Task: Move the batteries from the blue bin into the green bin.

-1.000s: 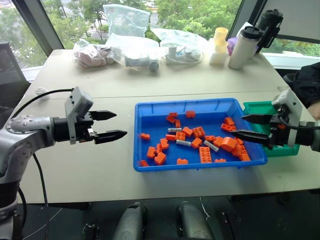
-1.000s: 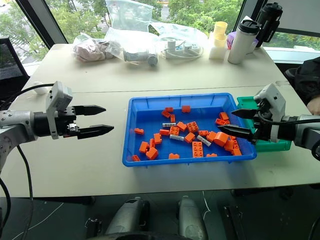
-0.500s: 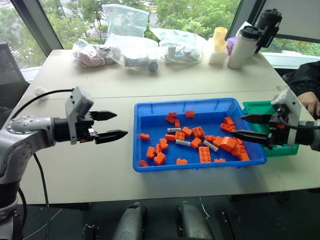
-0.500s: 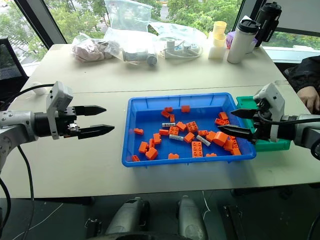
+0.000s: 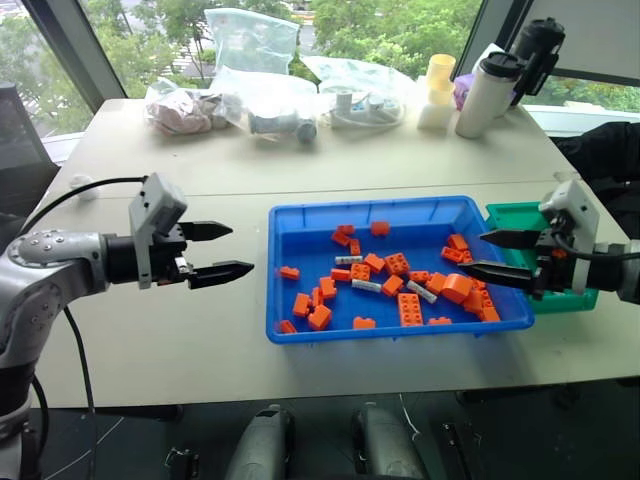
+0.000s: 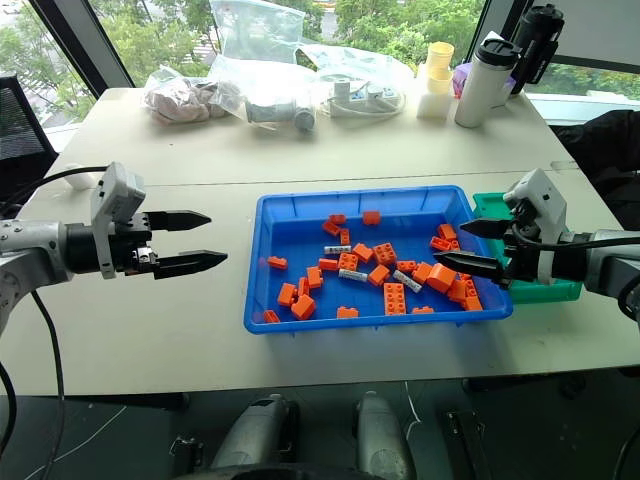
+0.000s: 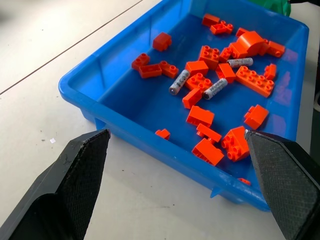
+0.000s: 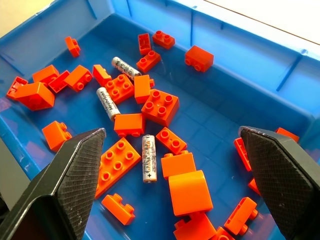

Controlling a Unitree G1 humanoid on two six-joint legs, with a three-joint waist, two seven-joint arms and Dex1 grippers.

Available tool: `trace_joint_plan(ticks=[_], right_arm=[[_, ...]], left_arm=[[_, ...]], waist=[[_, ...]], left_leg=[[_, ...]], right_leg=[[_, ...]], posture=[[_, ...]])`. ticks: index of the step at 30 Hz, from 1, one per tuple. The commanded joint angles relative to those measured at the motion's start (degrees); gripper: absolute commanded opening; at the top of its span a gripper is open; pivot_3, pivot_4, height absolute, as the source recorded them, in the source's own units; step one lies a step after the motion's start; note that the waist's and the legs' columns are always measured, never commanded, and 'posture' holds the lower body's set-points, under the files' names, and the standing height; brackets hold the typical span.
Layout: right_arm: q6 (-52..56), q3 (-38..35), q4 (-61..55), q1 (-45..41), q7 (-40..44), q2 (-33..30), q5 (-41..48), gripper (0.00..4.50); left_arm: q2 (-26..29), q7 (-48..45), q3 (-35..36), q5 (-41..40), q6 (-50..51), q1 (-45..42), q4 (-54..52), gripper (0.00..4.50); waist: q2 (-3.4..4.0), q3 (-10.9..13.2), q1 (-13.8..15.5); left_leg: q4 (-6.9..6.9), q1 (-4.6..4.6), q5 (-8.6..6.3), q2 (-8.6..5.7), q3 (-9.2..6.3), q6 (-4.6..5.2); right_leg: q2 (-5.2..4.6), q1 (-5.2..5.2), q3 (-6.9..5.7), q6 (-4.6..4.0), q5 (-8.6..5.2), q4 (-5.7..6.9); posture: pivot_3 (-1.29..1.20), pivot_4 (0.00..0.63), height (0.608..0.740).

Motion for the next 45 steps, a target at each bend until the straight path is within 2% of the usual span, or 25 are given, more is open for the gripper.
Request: trace_joint_plan(ticks=[1,2,5,10,16,21,27,36,45], right_arm=[[-0.9,0.4,-0.5,-1.5,0.0,0.0,-0.3,4.43],[-0.9,0.8,-0.2,-2.0,0.0,0.0,-0.5,4.43],[2.1,3.7,-0.8,-6.6,1.2,-0.8,1.6,4.43],[4.5,11.7,-5.2,-10.6,1.8,0.3,1.4,4.43],[1.0,24.5,-5.8,-15.7,-0.2,7.7,-5.1,4.43],[0.4,30.8,-3.6,-18.8,-1.0,11.8,-9.7,4.43],[0.2,35.6,0.0,-21.7,-1.4,15.0,-14.5,4.43],[-2.8,36.3,7.2,-27.6,-4.1,24.0,-19.3,4.43],[-4.2,39.0,16.0,-32.0,-7.2,29.4,-26.0,4.43]], left_arm=[[1.5,-1.0,-0.3,1.3,-1.9,-0.8,-0.8,4.5],[1.8,-1.3,-0.6,1.7,-2.1,-1.1,-0.7,4.5],[7.0,-6.9,-2.1,4.7,-5.6,-1.9,0.7,4.5],[10.5,-14.5,-6.2,3.7,-6.4,-2.2,-1.8,4.5],[8.4,-14.4,-12.1,7.8,-8.5,-5.0,-2.6,4.5],[7.0,-13.4,-12.1,7.0,-7.3,-4.7,-4.5,4.5],[5.5,-10.9,-11.1,6.8,-7.1,-4.2,-5.1,4.5],[3.6,-8.6,-12.4,8.3,-7.7,-4.0,-4.5,4.5],[2.2,-6.9,-12.4,8.9,-8.0,-3.5,-4.9,4.5]], waist=[[0.0,0.0,0.0],[0.0,0.0,0.0],[0.01,0.0,-0.3],[0.02,0.0,-0.2],[0.0,0.0,-0.1],[0.0,0.0,-0.1],[-0.01,0.0,-0.1],[-0.01,0.0,-0.2],[-0.01,0.0,-0.4]], left_leg=[[0.0,0.0,0.0,0.0,0.0,0.0],[0.0,0.0,0.0,0.0,0.0,0.0],[0.0,-0.01,0.0,0.0,0.01,0.0],[-0.06,-0.01,0.0,0.02,0.05,0.0],[-0.02,-0.05,0.0,0.02,0.03,0.0],[0.01,-0.13,0.0,-0.01,0.04,0.0],[0.01,-0.12,0.0,-0.01,0.04,0.0],[0.0,-0.12,0.01,0.0,0.03,-0.01],[0.0,-0.11,0.01,-0.03,0.04,-0.02]], right_leg=[[0.0,0.0,0.0,0.0,0.0,0.0],[0.0,0.0,0.0,0.0,0.0,0.0],[0.02,-0.04,0.01,0.0,0.0,0.01],[0.02,-0.11,0.01,-0.01,-0.01,0.01],[0.04,-0.12,0.01,-0.01,-0.01,0.02],[0.02,-0.21,0.01,-0.01,0.0,0.03],[0.02,-0.23,0.01,-0.01,0.0,0.05],[0.03,-0.26,0.01,-0.01,0.0,0.09],[0.02,-0.26,0.01,-0.01,0.0,0.11]], posture=[[0.0,0.15,0.74],[0.0,0.15,0.74],[0.0,0.15,0.74],[0.0,0.15,0.74],[0.0,0.15,0.74],[0.0,0.15,0.74],[0.0,0.15,0.74],[0.0,0.15,0.74],[0.0,0.15,0.74]])
